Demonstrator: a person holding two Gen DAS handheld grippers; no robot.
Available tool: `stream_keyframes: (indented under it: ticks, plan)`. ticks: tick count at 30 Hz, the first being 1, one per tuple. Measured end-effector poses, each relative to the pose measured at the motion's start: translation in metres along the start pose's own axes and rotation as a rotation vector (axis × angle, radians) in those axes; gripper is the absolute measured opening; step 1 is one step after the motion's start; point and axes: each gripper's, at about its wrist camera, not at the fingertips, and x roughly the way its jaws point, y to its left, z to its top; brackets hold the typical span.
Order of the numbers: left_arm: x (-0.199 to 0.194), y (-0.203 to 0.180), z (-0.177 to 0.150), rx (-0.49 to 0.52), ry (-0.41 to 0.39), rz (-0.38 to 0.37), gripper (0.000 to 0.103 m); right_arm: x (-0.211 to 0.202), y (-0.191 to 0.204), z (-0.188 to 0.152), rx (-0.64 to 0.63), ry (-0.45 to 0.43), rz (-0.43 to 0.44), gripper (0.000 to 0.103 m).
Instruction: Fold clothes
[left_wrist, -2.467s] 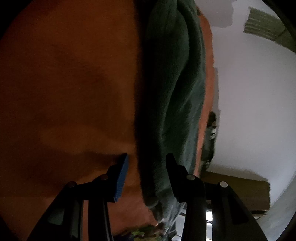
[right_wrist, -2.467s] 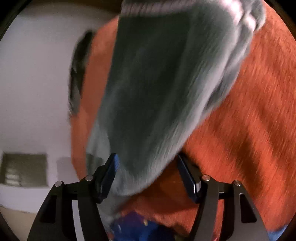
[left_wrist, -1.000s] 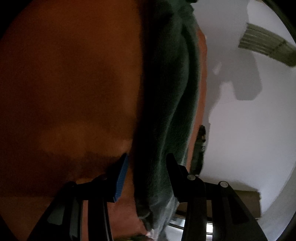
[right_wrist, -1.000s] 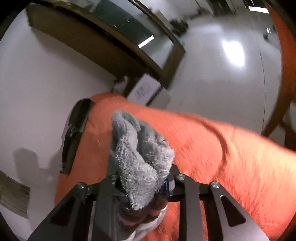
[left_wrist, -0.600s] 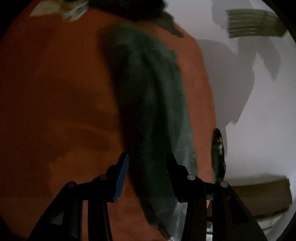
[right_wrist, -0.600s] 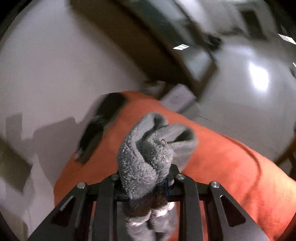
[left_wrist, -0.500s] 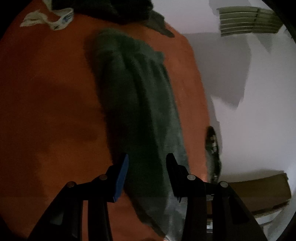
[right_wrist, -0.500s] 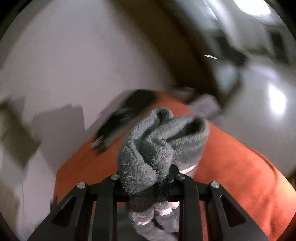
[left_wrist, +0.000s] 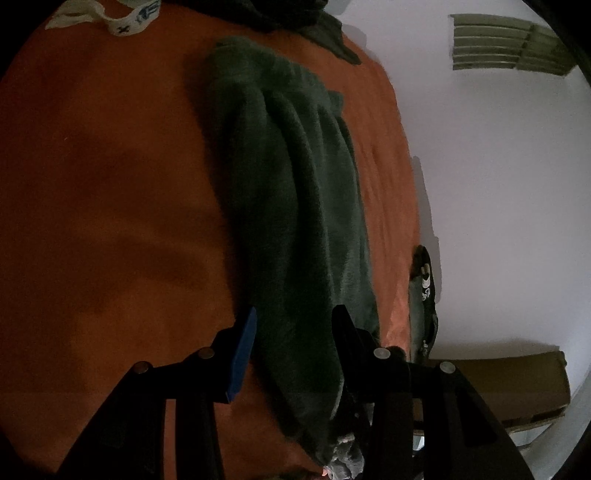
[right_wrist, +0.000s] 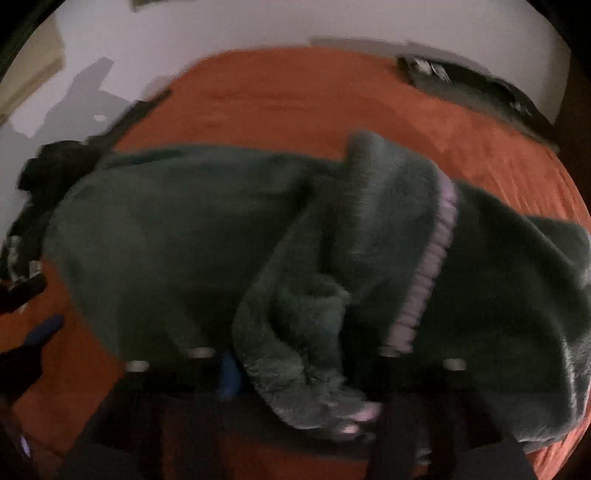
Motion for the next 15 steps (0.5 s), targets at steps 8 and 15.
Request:
stream_keyframes:
  ticks: [8,15]
  plan:
    - [0.003,-0.037,-0.036,0.224,0.148,-0.027,0.044,-0.088,-0.076,0.0,0.207,-0.088,0.304,0.081]
    - [0.057,-0.117,-0.112,0.597,0.339,0.017,0.044,-0.114,-0.215,-0.074,0.453,-0.084,0.11,0.082]
